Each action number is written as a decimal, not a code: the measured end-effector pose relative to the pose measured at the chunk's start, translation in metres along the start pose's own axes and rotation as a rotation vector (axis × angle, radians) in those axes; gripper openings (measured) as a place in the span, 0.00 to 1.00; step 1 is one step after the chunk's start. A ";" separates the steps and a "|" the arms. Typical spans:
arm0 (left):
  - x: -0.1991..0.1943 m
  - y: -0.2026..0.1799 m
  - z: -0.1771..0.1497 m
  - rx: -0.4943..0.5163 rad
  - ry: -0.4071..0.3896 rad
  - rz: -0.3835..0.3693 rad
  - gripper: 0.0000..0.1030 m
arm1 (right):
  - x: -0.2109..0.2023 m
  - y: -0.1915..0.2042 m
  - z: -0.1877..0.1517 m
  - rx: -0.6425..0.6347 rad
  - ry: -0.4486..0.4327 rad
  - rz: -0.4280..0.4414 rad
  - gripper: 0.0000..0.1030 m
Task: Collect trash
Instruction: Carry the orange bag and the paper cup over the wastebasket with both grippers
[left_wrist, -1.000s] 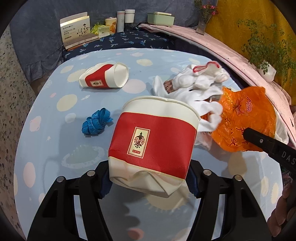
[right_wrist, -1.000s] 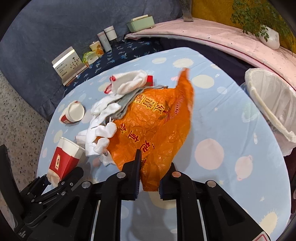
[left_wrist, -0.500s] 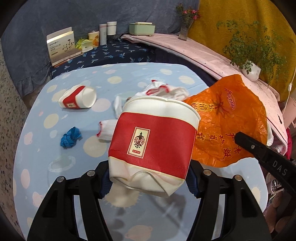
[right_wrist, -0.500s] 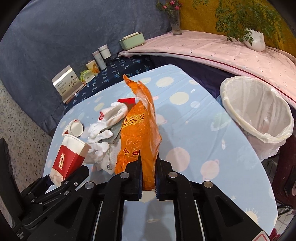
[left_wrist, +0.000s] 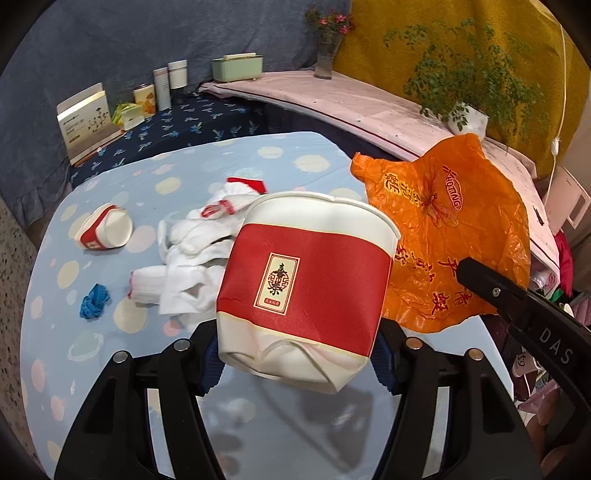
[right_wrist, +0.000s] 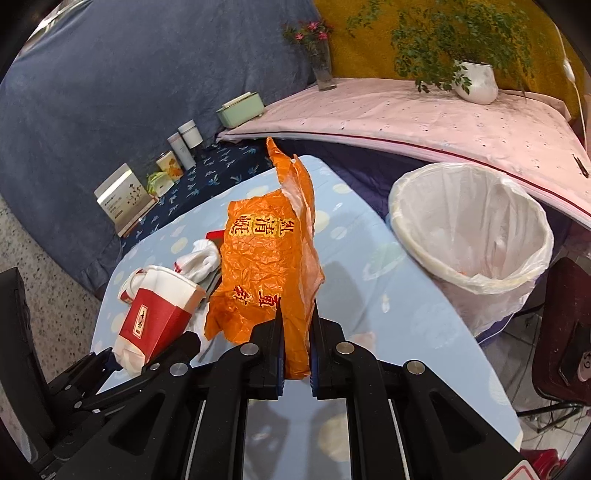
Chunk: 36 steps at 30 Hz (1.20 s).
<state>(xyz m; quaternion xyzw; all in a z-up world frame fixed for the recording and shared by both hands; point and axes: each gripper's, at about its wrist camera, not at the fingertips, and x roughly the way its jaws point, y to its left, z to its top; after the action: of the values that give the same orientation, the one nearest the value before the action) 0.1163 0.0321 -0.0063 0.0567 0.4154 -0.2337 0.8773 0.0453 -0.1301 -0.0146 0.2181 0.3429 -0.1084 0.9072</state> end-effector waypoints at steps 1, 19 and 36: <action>0.001 -0.006 0.001 0.009 0.001 -0.004 0.59 | -0.002 -0.005 0.001 0.006 -0.005 -0.004 0.09; 0.018 -0.091 0.019 0.132 0.006 -0.074 0.59 | -0.024 -0.081 0.019 0.119 -0.066 -0.063 0.09; 0.049 -0.161 0.040 0.230 0.024 -0.130 0.59 | -0.032 -0.154 0.036 0.227 -0.114 -0.147 0.09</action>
<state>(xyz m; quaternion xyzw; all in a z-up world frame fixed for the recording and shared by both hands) 0.0978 -0.1397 -0.0024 0.1327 0.3990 -0.3354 0.8430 -0.0112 -0.2808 -0.0185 0.2871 0.2913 -0.2252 0.8843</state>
